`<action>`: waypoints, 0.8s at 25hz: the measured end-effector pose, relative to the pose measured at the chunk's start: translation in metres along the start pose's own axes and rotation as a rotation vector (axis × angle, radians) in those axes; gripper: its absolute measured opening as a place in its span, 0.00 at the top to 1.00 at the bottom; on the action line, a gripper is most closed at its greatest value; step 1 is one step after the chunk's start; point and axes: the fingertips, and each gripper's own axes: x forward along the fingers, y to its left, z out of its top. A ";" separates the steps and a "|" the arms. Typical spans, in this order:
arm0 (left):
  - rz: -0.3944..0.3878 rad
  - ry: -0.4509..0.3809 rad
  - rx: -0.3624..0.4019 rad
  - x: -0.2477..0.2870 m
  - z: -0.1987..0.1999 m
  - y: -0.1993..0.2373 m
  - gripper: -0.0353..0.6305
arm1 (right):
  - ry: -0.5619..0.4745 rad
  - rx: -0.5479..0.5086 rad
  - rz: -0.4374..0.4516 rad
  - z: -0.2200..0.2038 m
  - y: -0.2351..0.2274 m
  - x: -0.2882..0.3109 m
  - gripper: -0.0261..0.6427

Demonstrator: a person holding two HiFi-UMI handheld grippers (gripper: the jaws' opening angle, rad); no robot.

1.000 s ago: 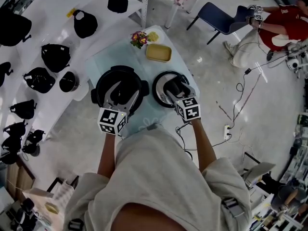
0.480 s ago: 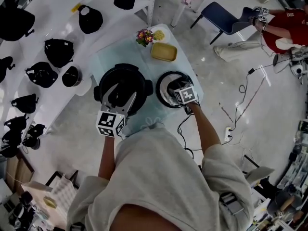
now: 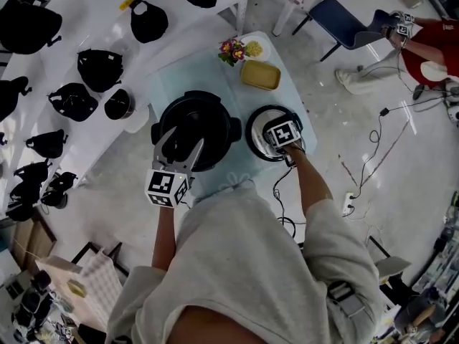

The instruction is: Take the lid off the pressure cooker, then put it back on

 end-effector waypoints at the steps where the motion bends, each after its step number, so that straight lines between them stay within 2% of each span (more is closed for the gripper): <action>1: 0.008 0.000 -0.003 -0.002 -0.001 0.003 0.53 | -0.004 0.002 0.012 0.001 0.001 0.002 0.50; 7: 0.023 0.009 -0.009 -0.006 -0.005 0.007 0.53 | 0.043 -0.009 -0.012 0.001 -0.004 0.001 0.52; 15: 0.016 -0.003 -0.002 -0.011 -0.001 0.007 0.53 | 0.050 0.006 -0.016 0.000 -0.002 0.000 0.55; 20: 0.014 -0.021 -0.002 -0.014 0.003 0.011 0.53 | 0.033 -0.008 0.004 -0.003 0.005 -0.023 0.55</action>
